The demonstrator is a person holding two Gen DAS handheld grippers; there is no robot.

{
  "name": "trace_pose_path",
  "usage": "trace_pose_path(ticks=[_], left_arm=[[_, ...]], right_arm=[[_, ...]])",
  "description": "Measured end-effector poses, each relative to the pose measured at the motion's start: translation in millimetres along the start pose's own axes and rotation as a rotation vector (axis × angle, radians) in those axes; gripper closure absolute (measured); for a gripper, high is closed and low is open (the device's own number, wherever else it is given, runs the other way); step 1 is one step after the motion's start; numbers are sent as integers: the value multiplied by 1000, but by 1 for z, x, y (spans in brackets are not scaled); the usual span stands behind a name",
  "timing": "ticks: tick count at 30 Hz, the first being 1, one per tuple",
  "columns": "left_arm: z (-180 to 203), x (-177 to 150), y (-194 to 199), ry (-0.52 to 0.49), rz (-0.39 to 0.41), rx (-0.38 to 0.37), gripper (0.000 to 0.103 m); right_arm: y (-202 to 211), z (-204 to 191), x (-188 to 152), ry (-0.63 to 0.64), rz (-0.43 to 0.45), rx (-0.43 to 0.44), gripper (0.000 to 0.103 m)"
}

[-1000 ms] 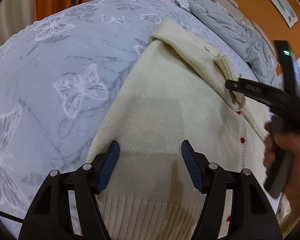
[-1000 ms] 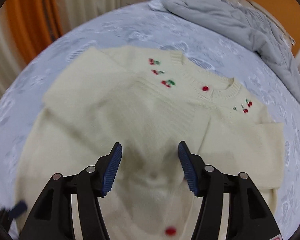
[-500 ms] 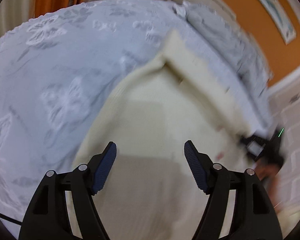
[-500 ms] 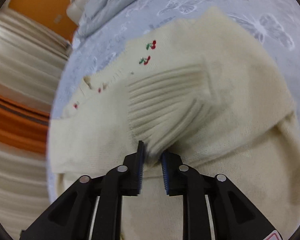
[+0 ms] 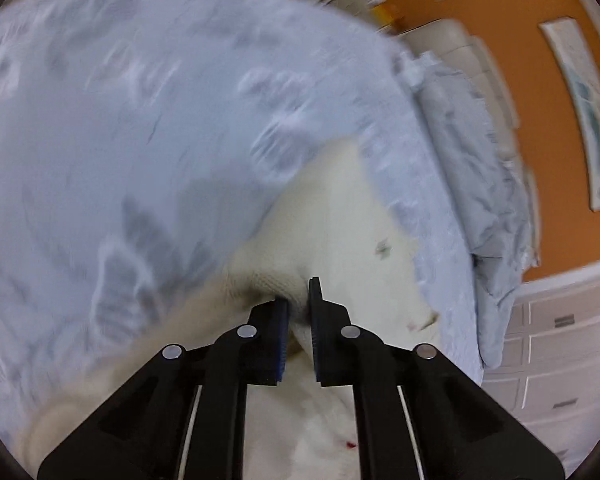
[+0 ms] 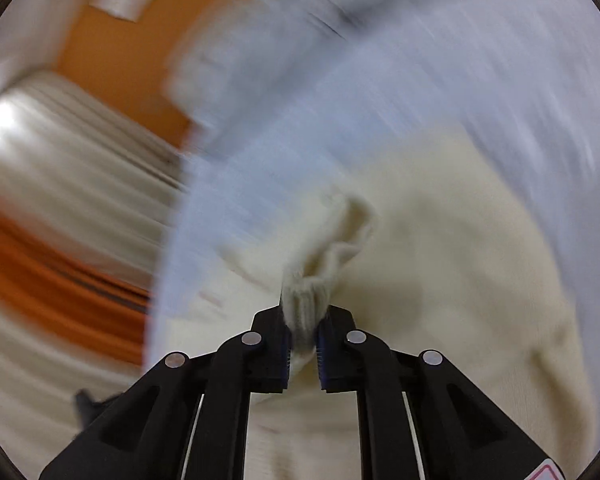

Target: Fold small clothes

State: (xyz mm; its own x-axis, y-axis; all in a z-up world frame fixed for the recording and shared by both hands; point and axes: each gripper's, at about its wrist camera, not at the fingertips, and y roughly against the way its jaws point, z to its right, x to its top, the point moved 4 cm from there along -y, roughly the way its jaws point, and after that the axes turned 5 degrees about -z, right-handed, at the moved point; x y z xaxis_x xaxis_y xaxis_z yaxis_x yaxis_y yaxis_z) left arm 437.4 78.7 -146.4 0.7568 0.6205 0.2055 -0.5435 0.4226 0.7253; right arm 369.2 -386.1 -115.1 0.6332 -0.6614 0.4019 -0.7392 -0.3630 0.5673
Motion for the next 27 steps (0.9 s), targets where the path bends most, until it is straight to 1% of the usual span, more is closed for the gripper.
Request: trace_pose_path(ticks=[1,2,3,5,6,8,9,11,12,13,15,16,17,18,19,20,21,23,24,25,27], left_arm=[[5,-1,8,-45,35,6,94],[4,-3,9,-69,41,10,94],[2,-7,5,-81,29,15,94],[-11,-17,-14,-99,-26,100,94],[-17,-21,-20,-92,-41,116,94],[-25,-26,-22,-89,-32,109,92],[-25,-25,-22,-108,-26,112,91],[-24,-26,-24,-133,-26,120,90],[-23,-26,-24,-139,-26,125,90],[-23,-25,-23,-146,-27,131,90],[-21,-23,-19,-160,-22,138,87],[-20,-22,-13,-163,-12,133,86],[-16,-23,-8,-163,2,125,86],[-12,-23,6,-166,34,100,87],[-11,-25,18,-169,60,81,87],[-8,-25,28,-174,85,61,86],[-1,-26,42,-184,123,26,83],[15,-22,48,-209,161,4,70],[22,-19,43,-224,159,6,61],[31,-14,30,-241,141,21,59],[39,-4,-3,-262,66,82,59]], right_arm=[[15,-12,6,43,53,49,95],[21,-15,8,87,88,49,95],[2,2,6,108,39,-72,95],[-49,62,-14,0,-189,-271,95],[-54,73,-21,-2,-214,-297,95],[-39,66,-21,0,-142,-245,95],[-36,65,-22,0,-132,-239,95],[-44,74,-26,-6,-170,-275,95],[-46,78,-28,-14,-175,-273,96],[-42,78,-28,-22,-166,-273,93],[-27,69,-26,-19,-137,-338,80],[-15,63,-26,8,-94,-385,76],[-6,55,-25,45,-50,-413,76],[7,44,-27,95,2,-425,76],[13,31,-28,133,33,-407,76],[14,23,-30,163,33,-377,78],[3,6,-35,223,-18,-333,81],[-29,-23,-46,321,-120,-263,87],[-43,-33,-51,355,-150,-253,87],[-61,-45,-55,399,-184,-254,87],[-96,-57,-57,444,-259,-257,87]])
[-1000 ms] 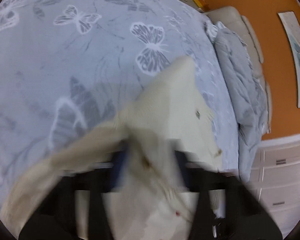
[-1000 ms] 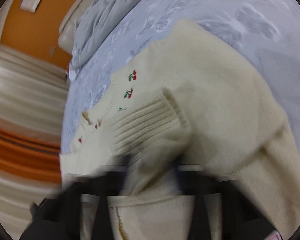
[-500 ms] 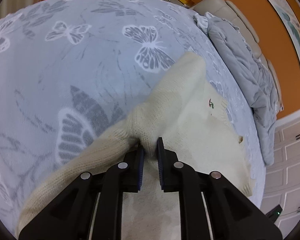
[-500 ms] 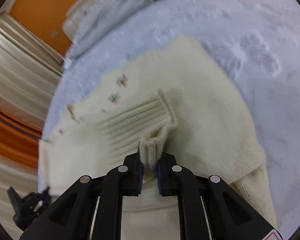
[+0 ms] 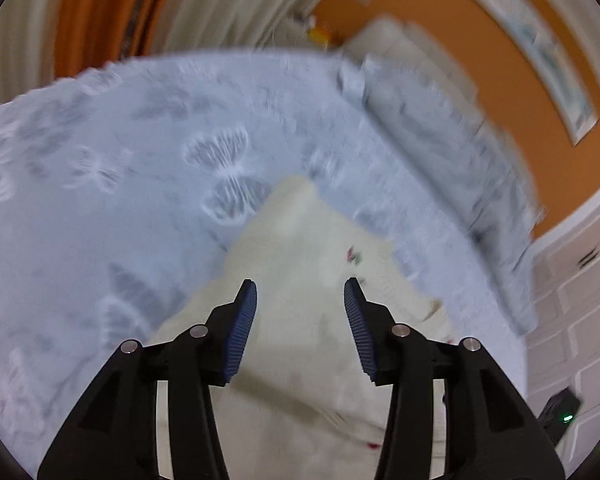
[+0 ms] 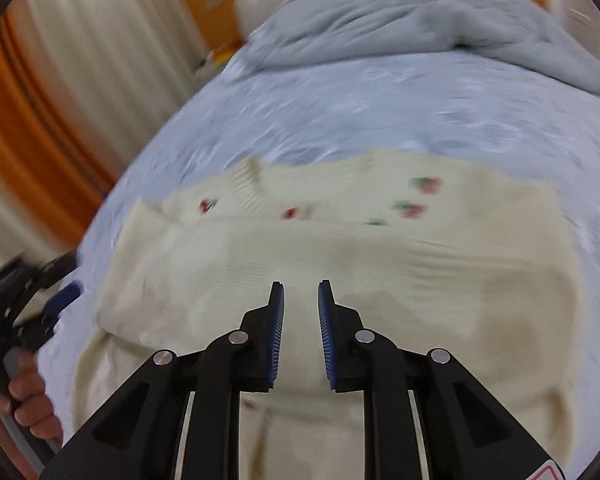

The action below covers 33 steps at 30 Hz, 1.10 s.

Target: Fold small clothes

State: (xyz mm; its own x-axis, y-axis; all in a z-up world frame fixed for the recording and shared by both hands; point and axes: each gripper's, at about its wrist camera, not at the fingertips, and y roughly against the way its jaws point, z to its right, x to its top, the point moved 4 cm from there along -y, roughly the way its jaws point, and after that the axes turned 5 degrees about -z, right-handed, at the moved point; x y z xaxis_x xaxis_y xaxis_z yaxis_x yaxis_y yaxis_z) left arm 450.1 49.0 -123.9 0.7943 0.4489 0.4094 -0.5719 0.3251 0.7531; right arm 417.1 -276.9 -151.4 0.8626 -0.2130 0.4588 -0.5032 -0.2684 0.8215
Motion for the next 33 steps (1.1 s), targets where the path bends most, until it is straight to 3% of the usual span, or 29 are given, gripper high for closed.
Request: trace_pose_path(ticks=[2,3,4,5,6,7,9,10,12,15,17,19,22,25,28,33], left_arm=[[-2,5,-35,-15,-76,77,59],[-10,8,-50,-18,-96,134,65],[-16,10,-55,-12,-95,143,72],[-21,10,-57,-11,-84,138,73],[-22,13,-58,-10,-79,131,73],[-23,14,-58,-10,-84,129,72],[-25,14,-54,4,-85,102,72],[-26,13,-50,18,-84,79,70],[-31,7,-30,42,-80,14,64],[-30,-10,1,-23,-52,-8,54],[-35,-26,7,-69,-47,59,52],[-47,-39,-3,-84,-91,139,53],[-44,-44,-1,-171,-73,255,55],[-35,-47,11,-225,-92,275,54],[-26,-55,28,-301,-76,308,54],[-13,-69,52,-407,-67,340,54]], right_arm=[[-19,10,11,-31,-31,-39,91],[-25,33,19,-92,-22,-107,92],[-27,56,20,-152,-18,-165,103],[-30,96,15,-298,-24,-117,103],[-29,111,11,-381,-14,-7,103],[-25,116,10,-409,-16,25,103],[-8,104,7,-328,-2,-31,103],[0,97,3,-296,11,-37,95],[25,88,-18,-261,60,10,93],[45,84,-49,-241,82,18,93],[38,82,-58,-230,52,4,95],[22,98,-69,-251,-9,-80,103],[30,115,-76,-374,-5,-41,103],[49,101,-75,-267,22,-143,103],[37,110,-92,-241,-90,-258,101],[80,103,-124,-296,-27,-206,95]])
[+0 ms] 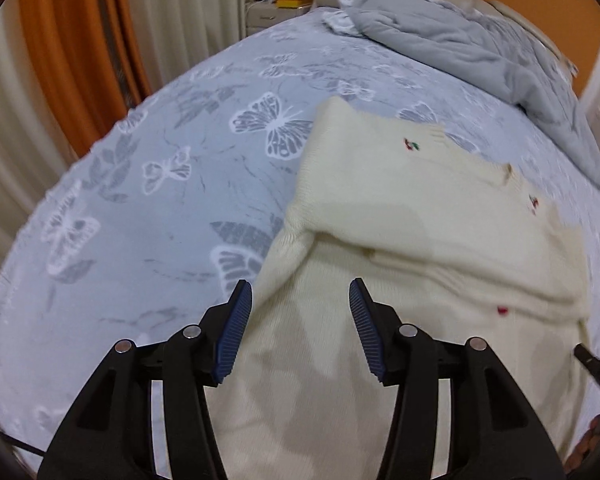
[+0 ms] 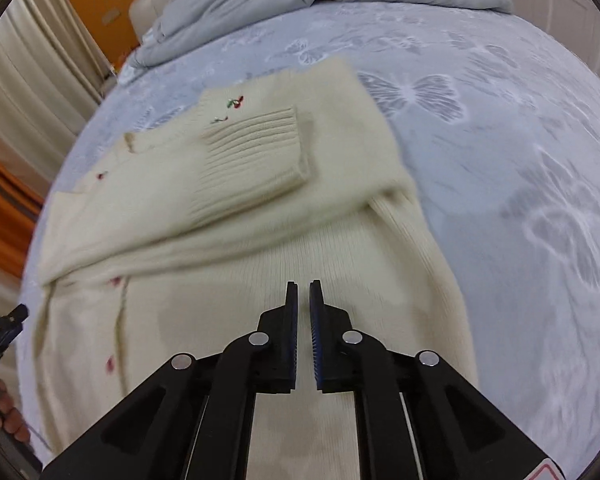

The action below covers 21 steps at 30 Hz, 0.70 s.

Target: Fold small clothes

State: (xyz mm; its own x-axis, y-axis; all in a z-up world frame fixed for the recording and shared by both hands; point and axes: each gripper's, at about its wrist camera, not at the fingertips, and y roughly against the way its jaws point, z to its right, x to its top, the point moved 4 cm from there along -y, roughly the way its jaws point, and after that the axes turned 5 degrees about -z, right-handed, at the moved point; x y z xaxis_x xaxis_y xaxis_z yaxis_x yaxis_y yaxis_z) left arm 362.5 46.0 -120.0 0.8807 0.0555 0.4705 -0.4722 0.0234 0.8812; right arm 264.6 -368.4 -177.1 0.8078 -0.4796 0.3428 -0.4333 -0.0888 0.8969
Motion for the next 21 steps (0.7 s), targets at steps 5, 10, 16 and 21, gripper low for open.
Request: trace_pose_path(ticks=[5,10,16,21], left_arm=[[9,-16,28,-92,15,65,54],[7,-39,57,-120,18,65,54],[1,-72,81,-141,11,83,50],[-17,-110,92,-112,-27,70,30]], right_arm=[[41,10,-43,0,5,0,87],[84,21,-90,5,18,-18,73],[116,40,-141,3,10,-43,65],[127,59,-173,-31,-9,-67,53]])
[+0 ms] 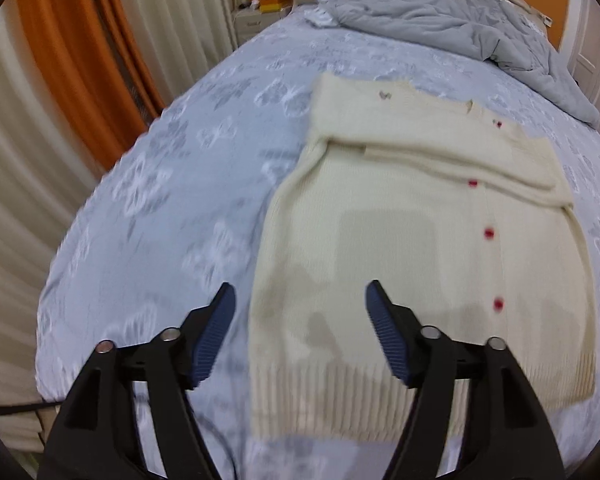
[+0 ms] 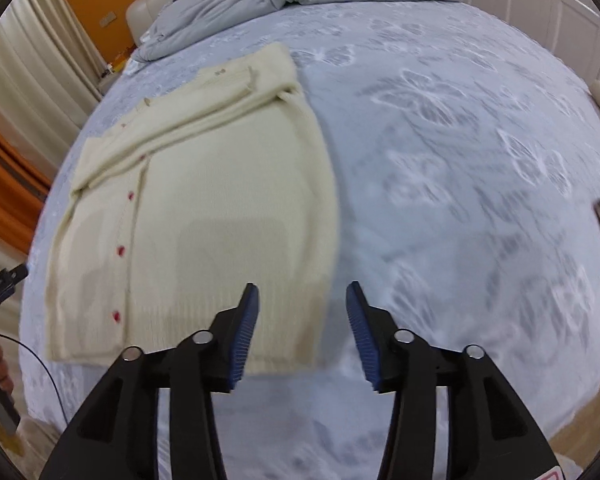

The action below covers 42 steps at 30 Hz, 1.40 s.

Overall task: Fold small clothes
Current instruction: 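Grasp the ribbed hem edge of the cardigan with both tools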

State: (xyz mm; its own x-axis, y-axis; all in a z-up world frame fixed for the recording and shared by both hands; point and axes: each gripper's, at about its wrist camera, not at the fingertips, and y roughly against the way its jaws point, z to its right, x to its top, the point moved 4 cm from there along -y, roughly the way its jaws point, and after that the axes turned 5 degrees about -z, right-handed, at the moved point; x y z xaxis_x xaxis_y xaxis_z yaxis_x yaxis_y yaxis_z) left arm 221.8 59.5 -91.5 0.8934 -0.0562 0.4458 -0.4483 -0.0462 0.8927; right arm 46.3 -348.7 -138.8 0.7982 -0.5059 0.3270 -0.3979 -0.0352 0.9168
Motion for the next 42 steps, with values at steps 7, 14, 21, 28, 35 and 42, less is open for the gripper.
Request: trace_pose_path(ticks=[7,14,21,28,35,42], left_arm=[[-34,-63,-17,130,-84,-53,19],[-44,-80,-49,262,-175,-85,18],[-19,-79,-58,170,-201,-40,19],[-4,-74,-62,117,-206,-12,19],[3,-69,-61,115,-229,-87,45],[-5,-59,-37,167,-237,-195,93]], right_arm=[[-5,20,-29,-26,-35,9,40],[-33,12,-35,-93,-125,126,38],[-50,-5,-21,-105,-122,98,38],[-58,-7,-11,-98,-128,83,44],[-60,-7,-10,-95,-143,82,85],[-32,-11,-3,-95,-85,147,95]])
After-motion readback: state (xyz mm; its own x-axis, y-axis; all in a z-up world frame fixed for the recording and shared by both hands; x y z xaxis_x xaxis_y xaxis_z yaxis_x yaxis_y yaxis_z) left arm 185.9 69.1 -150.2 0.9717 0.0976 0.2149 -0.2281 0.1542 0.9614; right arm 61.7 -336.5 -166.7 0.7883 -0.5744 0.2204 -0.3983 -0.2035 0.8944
